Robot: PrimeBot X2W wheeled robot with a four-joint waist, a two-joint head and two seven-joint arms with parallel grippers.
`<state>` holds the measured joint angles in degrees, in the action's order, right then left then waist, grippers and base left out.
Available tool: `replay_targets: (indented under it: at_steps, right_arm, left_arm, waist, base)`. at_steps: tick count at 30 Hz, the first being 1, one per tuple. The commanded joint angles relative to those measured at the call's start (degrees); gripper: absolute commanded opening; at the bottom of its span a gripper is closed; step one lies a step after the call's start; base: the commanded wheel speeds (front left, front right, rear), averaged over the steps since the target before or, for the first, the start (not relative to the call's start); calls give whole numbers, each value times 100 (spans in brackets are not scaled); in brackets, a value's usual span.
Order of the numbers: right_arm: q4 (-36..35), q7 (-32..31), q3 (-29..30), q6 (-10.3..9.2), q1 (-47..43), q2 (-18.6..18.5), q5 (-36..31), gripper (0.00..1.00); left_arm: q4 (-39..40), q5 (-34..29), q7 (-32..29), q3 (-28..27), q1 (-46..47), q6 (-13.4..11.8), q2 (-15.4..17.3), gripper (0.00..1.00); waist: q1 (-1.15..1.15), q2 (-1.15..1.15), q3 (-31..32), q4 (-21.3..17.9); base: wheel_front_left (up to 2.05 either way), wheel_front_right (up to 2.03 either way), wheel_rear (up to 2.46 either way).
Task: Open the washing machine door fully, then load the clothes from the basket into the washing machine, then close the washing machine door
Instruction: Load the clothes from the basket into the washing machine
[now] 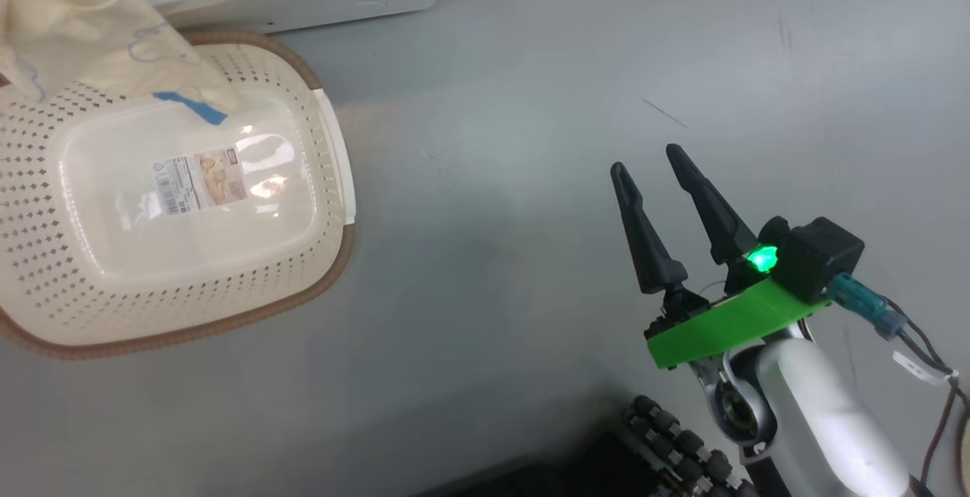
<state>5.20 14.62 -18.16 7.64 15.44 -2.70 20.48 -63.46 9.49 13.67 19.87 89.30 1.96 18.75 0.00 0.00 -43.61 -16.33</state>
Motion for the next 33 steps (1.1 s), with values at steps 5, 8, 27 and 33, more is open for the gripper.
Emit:
replay_targets:
  at_steps: [5,8,27,33]
  right_arm:
    - [-87,38,16,-15,-82,-18,-102,100]
    - [-65,38,49,-15,-72,-23,-135,100]
    - [-191,38,363,-15,-122,-131,-233,100]
    - [-229,38,413,-15,-230,-157,-254,100]
  left_arm:
    - [16,226,87,-153,-191,-73,-3,100]
    - [-20,315,101,-189,-344,-104,-90,100]
    - [1260,731,131,-605,-1922,-173,-223,100]
    - [2130,808,132,-840,-2904,-239,-256,100]
  waist:
    - [0,0,283,182]
    - [0,0,404,258]
    - [0,0,823,782]
    - [0,0,1044,884]
  base:
    - [0,0,0]
    - [0,0,0]
    - [0,0,0]
    - [0,0,0]
